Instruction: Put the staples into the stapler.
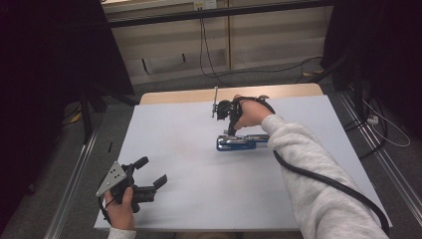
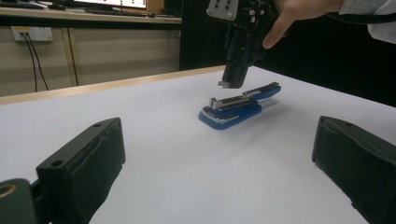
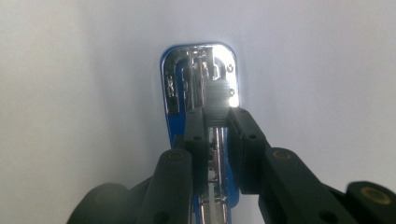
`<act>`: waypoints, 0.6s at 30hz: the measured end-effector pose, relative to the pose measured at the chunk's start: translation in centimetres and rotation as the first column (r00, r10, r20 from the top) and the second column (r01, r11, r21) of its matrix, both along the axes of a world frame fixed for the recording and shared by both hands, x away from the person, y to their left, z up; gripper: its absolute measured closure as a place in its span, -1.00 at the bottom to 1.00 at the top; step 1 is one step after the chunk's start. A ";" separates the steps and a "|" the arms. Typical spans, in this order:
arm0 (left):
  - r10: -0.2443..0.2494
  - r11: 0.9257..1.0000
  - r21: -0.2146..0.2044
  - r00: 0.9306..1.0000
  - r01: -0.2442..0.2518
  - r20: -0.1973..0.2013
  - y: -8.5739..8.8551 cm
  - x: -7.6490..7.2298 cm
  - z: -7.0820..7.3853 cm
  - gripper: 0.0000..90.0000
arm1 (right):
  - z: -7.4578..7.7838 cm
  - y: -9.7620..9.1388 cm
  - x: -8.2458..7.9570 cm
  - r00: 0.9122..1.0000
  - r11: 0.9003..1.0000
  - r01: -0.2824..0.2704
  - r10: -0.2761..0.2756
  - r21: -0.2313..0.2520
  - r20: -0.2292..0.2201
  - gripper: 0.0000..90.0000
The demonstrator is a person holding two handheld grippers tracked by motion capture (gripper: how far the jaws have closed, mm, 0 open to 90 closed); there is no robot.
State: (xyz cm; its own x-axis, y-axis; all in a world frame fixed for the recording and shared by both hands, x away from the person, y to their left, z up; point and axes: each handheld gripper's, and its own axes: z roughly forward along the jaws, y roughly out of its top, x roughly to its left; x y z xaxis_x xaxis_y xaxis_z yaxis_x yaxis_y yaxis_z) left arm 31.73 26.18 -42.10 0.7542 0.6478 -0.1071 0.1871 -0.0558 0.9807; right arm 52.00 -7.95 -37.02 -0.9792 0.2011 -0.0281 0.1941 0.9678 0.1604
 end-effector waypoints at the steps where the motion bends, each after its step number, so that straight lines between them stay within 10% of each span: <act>1: 0.002 1.000 0.000 1.000 -0.002 0.000 0.0 0.0 0.0 -0.94 | -0.1 0.0 0.0 1.000 1.000 0.003 -0.003 0.002 0.001 0.74; 18: 0.000 1.000 0.001 1.000 0.000 0.001 0.0 0.0 0.0 -0.94 | -0.6 0.5 -0.1 1.000 1.000 -0.002 0.002 0.004 -0.007 0.74</act>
